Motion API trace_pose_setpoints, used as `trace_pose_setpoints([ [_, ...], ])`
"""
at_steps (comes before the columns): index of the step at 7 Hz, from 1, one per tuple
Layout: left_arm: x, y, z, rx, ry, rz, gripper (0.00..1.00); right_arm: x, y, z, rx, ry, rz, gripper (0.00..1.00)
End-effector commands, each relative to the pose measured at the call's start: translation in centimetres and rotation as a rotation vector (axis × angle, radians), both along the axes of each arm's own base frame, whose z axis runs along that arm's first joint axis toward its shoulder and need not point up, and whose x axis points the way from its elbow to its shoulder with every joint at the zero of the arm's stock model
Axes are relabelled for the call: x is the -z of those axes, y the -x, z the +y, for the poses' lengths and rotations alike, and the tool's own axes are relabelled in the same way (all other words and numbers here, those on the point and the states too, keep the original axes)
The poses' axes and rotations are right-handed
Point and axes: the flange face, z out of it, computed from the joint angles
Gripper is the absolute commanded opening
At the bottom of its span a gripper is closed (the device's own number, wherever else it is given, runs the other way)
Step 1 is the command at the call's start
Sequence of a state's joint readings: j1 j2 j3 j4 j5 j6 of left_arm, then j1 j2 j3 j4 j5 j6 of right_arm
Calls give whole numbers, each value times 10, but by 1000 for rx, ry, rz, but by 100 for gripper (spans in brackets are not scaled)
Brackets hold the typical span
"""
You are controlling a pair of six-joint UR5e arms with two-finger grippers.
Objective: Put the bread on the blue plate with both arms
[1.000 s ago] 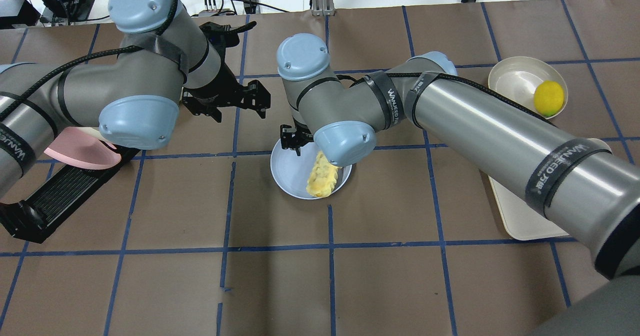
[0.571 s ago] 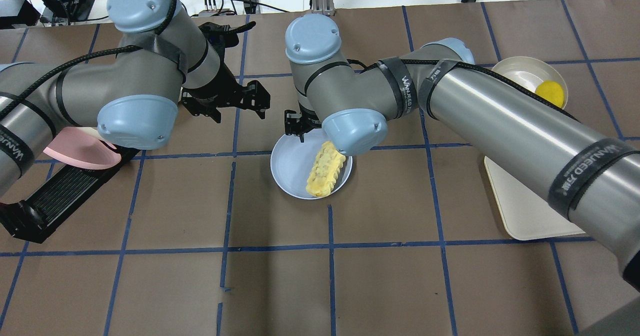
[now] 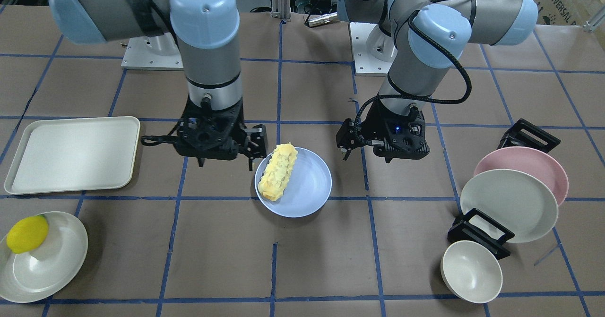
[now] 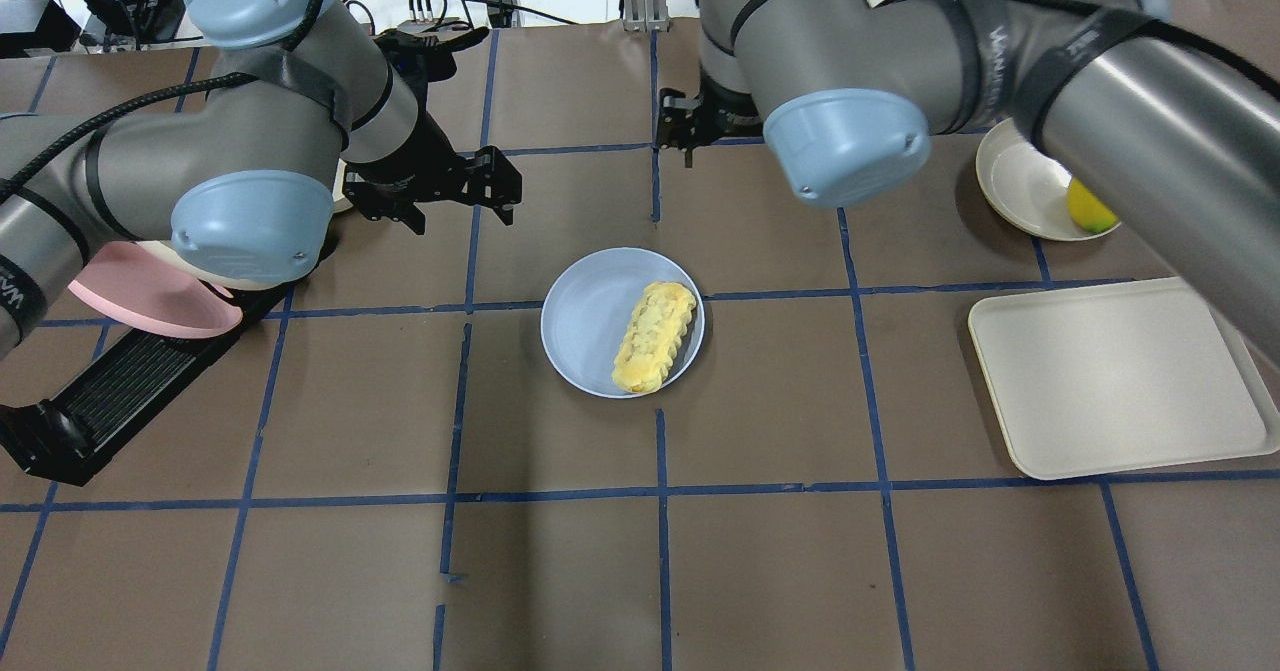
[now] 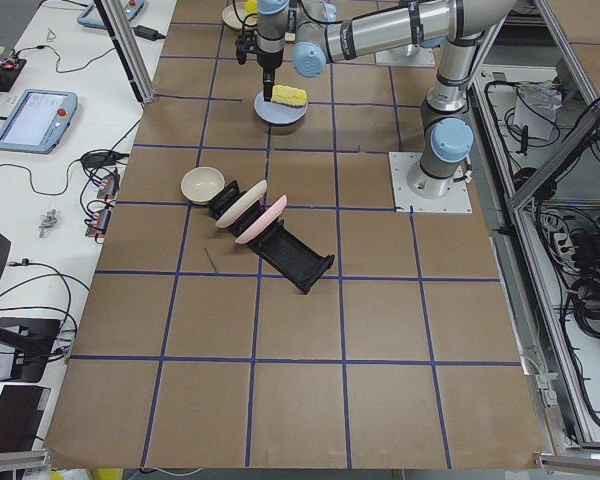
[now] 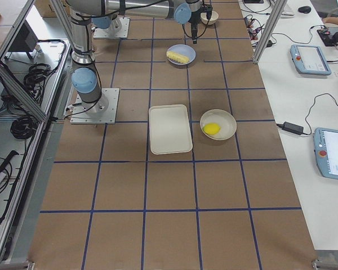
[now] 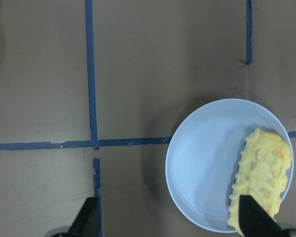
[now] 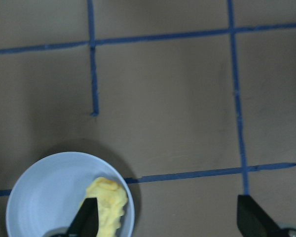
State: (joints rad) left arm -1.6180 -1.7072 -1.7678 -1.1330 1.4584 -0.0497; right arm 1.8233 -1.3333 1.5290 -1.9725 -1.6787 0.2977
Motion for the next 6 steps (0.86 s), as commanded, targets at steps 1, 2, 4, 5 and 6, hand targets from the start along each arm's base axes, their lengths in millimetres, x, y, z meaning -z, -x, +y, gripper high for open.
trace_pose_setpoints([
  [1, -1, -6, -2, 44, 3, -7, 100, -52, 75, -7, -146, 82, 146, 100],
  [2, -5, -3, 0, 49, 11, -7, 100, -68, 105, -12, -114, 114, 168, 100],
  [4, -12, -6, 7, 45, 0, -8, 100, -97, 113, 25, -105, 109, 155, 100],
  [5, -13, -6, 8, 45, 2, -7, 100, -95, 106, 20, -136, 156, 141, 100],
  [6, -17, -4, 11, 48, 5, -6, 100, -82, 101, 18, -194, 182, 61, 100],
])
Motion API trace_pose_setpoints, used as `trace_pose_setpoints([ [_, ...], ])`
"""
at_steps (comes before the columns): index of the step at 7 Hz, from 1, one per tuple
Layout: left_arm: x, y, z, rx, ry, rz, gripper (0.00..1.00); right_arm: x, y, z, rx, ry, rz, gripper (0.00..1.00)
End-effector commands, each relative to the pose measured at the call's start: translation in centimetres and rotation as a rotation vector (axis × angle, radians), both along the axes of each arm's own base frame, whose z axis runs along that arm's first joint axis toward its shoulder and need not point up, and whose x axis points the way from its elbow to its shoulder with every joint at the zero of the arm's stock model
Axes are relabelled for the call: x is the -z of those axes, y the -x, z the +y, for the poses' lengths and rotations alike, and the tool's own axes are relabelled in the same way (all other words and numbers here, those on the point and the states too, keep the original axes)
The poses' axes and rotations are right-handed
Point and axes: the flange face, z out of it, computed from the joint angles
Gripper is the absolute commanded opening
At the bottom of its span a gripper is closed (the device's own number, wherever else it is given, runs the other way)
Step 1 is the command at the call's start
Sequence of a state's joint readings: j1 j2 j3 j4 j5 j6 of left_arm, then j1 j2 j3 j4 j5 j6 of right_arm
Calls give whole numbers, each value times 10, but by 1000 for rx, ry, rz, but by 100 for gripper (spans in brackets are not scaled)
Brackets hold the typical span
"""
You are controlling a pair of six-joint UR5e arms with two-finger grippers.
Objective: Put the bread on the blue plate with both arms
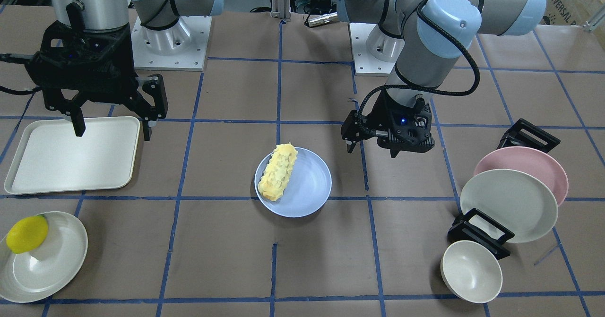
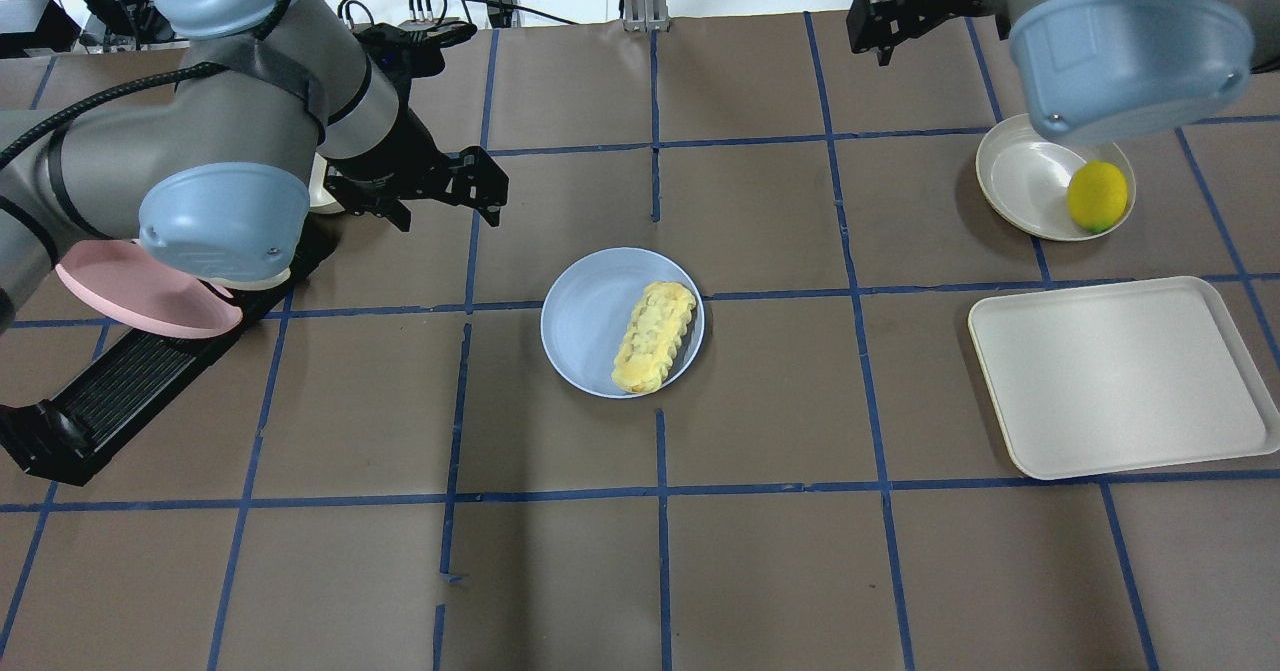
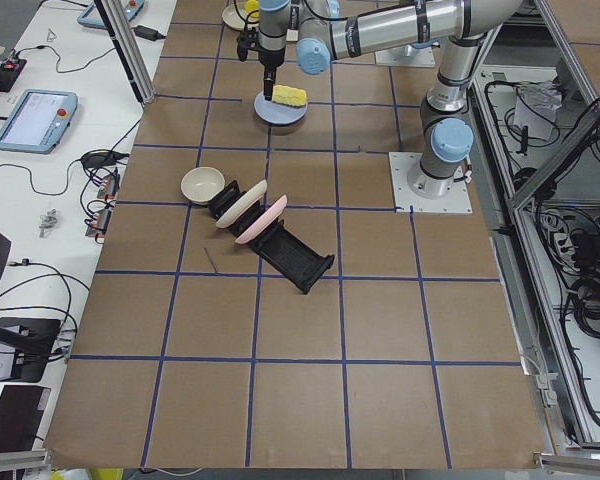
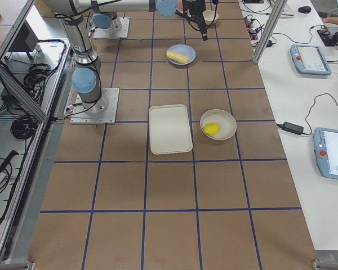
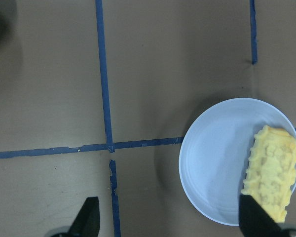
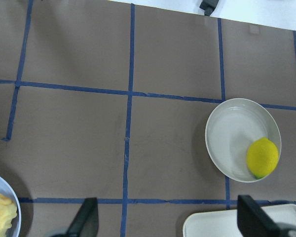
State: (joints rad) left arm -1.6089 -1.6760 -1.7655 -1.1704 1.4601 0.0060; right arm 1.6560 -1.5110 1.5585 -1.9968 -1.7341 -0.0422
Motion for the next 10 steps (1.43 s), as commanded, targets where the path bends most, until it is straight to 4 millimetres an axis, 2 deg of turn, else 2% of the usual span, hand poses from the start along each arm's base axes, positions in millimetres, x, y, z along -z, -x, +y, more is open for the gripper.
trace_pose_setpoints([
  [1, -5, 1, 3, 2, 5, 0, 100, 8, 1, 14, -30, -61, -57, 100],
  [2, -5, 1, 4, 2, 4, 0, 100, 5, 7, 43, -2, -257, -52, 100],
  [4, -17, 2, 11, 5, 24, -1, 100, -1, 32, 51, 52, -383, -55, 100],
  [5, -13, 0, 14, 2, 10, -1, 100, 0, 35, 56, 60, -418, -62, 100],
  [6, -18, -4, 16, -3, -1, -22, 100, 0, 35, 56, 81, -417, -67, 99],
  [7, -41, -17, 27, -17, 30, -134, 100, -3, 33, 58, 122, -404, -76, 99],
  [8, -53, -23, 42, -9, 15, -144, 100, -8, 32, 60, 164, -388, -83, 99],
  [9, -63, -18, 50, 9, 33, -135, 100, -10, 31, 61, 164, -382, -87, 99],
  [10, -78, -7, 63, 25, 63, -53, 100, -11, 31, 61, 167, -375, -88, 99],
])
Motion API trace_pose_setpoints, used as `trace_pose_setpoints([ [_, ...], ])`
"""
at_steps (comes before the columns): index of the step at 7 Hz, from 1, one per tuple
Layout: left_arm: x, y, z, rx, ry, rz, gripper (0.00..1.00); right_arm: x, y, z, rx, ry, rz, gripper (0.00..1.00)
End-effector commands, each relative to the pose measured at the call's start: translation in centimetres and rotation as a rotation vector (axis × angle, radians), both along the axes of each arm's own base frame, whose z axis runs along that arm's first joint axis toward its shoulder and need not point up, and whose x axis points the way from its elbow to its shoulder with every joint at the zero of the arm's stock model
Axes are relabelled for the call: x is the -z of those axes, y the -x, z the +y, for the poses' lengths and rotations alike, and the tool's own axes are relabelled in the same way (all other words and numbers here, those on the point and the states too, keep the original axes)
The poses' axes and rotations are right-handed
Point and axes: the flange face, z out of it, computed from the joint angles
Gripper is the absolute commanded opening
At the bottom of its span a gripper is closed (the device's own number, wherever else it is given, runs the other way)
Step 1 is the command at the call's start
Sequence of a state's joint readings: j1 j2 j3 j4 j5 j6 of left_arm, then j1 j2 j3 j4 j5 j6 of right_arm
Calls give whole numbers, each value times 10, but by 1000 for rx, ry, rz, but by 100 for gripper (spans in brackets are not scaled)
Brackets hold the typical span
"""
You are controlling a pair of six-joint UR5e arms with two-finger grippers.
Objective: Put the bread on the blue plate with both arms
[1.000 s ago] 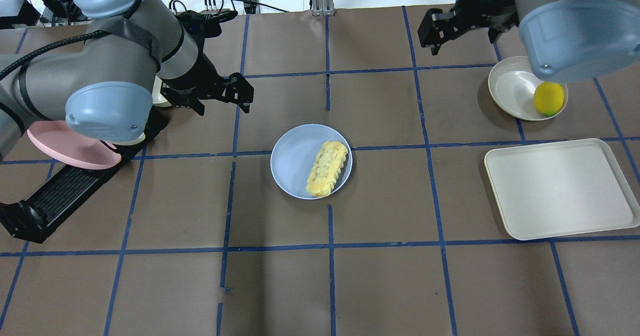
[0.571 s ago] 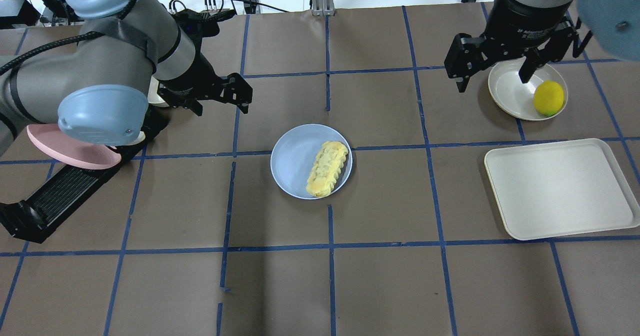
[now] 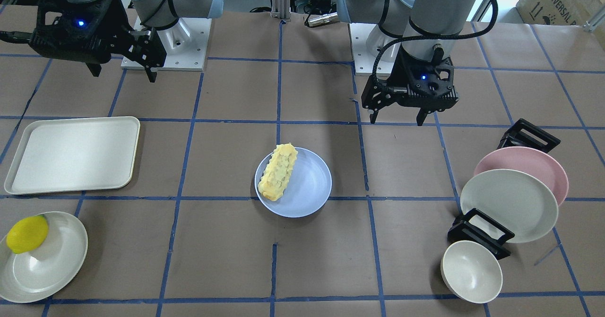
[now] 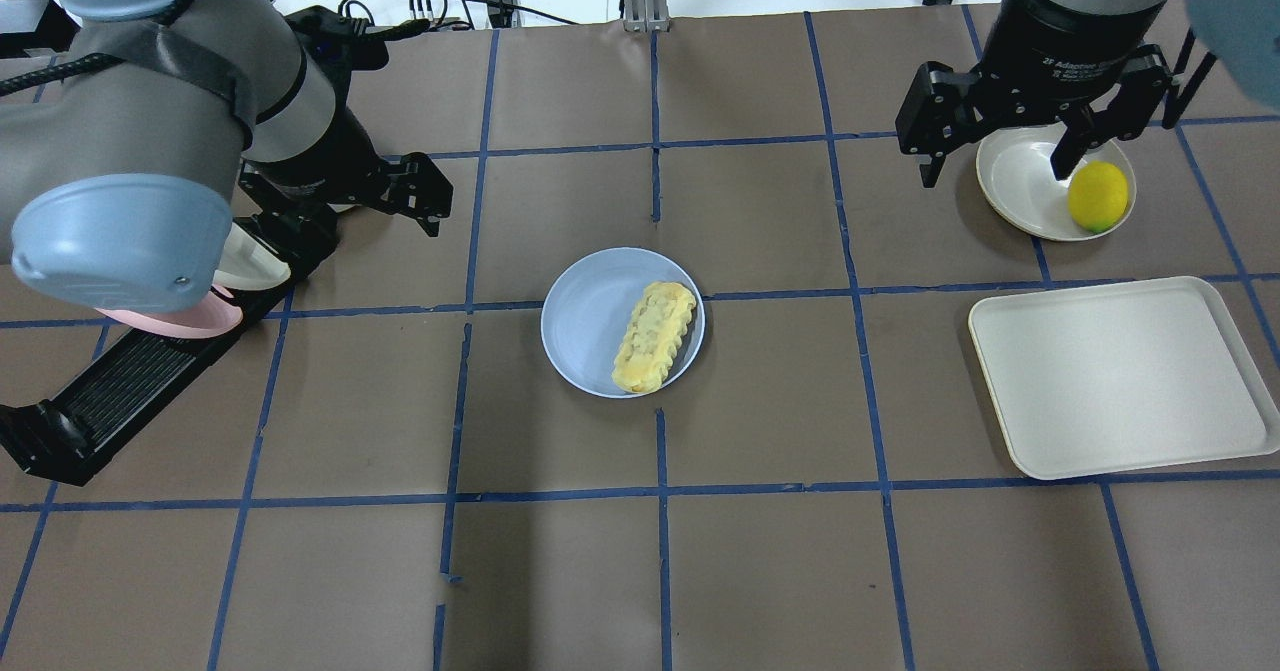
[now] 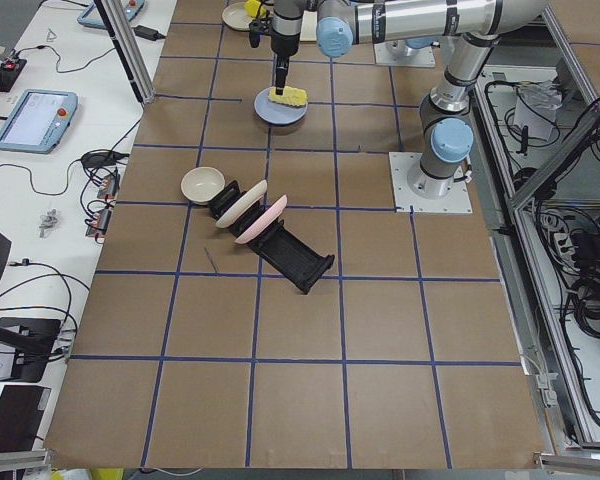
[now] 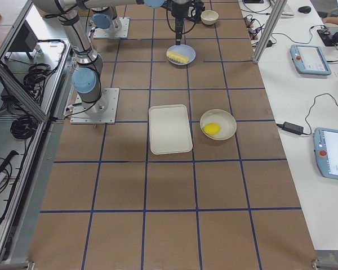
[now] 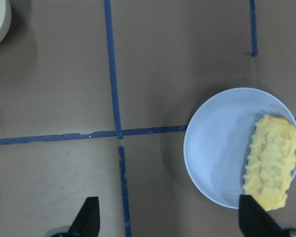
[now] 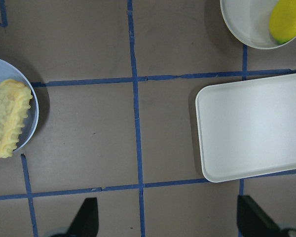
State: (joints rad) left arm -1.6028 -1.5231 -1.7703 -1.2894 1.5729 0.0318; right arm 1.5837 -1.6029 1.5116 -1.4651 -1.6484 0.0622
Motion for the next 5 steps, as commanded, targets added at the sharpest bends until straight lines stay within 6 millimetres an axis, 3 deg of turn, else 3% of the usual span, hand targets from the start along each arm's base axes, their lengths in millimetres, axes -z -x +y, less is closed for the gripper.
trace_pose_setpoints([
  [1, -10, 2, 18, 10, 15, 66, 100, -1, -1, 0, 7, 7, -1, 99],
  [3, -15, 1, 22, 8, 25, 61, 100, 1, 0, 0, 7, 3, 1, 99],
  [5, -13, -21, 22, -41, -8, 59, 100, 4, 0, 1, 6, -3, 4, 100],
])
